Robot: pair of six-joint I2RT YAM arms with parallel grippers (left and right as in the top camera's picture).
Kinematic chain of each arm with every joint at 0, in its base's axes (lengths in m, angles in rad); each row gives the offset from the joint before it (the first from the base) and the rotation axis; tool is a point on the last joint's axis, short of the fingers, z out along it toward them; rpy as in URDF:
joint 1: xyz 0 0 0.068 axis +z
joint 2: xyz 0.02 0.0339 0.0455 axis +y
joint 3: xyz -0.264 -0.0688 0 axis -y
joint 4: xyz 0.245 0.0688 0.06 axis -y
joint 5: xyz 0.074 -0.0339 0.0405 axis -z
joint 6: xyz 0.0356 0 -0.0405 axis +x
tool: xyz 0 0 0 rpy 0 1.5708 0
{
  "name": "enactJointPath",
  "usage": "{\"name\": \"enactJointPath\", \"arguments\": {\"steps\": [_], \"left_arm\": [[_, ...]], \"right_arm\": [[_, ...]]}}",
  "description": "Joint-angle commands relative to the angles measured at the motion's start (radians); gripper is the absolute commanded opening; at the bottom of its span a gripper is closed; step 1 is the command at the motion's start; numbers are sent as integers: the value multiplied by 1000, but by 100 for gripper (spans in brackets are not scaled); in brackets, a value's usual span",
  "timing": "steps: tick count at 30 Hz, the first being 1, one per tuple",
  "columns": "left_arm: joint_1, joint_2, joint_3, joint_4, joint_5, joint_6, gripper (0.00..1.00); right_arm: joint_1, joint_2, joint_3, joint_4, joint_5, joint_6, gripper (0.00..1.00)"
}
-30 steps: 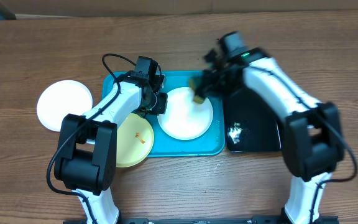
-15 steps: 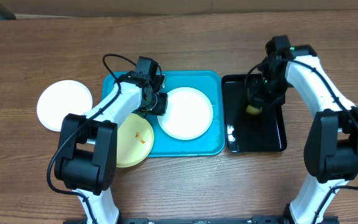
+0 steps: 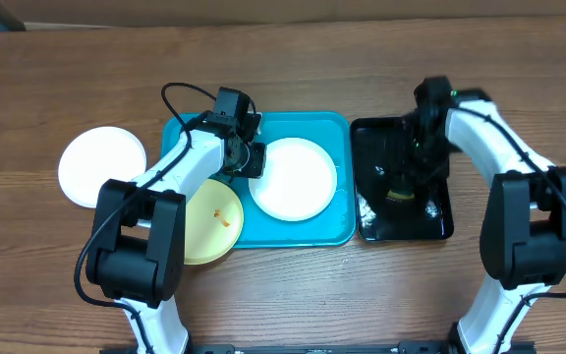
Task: Clean dirty plates on tray and stack at the side
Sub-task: 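Return the sponge to the black tray and raise the right arm, then lift the white plate with the left gripper and carry it left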
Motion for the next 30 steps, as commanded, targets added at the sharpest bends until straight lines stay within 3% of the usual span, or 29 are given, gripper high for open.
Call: {"name": "enactJointPath", "arguments": {"steps": [1, 3, 6, 7, 8, 10, 17, 23, 30], "left_arm": [[-6, 13, 8, 7, 5, -12, 32], [-7, 13, 8, 7, 5, -27, 32], [-8, 13, 7, -9, 5, -37, 26], [-8, 13, 7, -17, 4, -37, 22], [-8, 13, 7, -24, 0, -38, 16], [-8, 13, 7, -38, -7, -37, 4], [5, -3, 77, -116, -14, -37, 4], [23, -16, 384, -338, -14, -37, 4], [-11, -16, 628, -377, -15, -60, 4]], "right_arm": [[-46, -63, 208, -62, 0, -2, 72], [-82, -63, 286, -101, 6, 16, 80], [-156, -63, 356, -137, 4, 73, 82], [-181, -64, 359, -142, 5, 78, 87], [-205, -64, 359, -153, 6, 72, 100], [-243, -63, 354, -160, 6, 71, 100], [-306, -63, 354, -162, 6, 71, 100], [-309, -63, 354, -160, 6, 71, 100], [-309, -63, 354, -159, 6, 71, 100]]}}
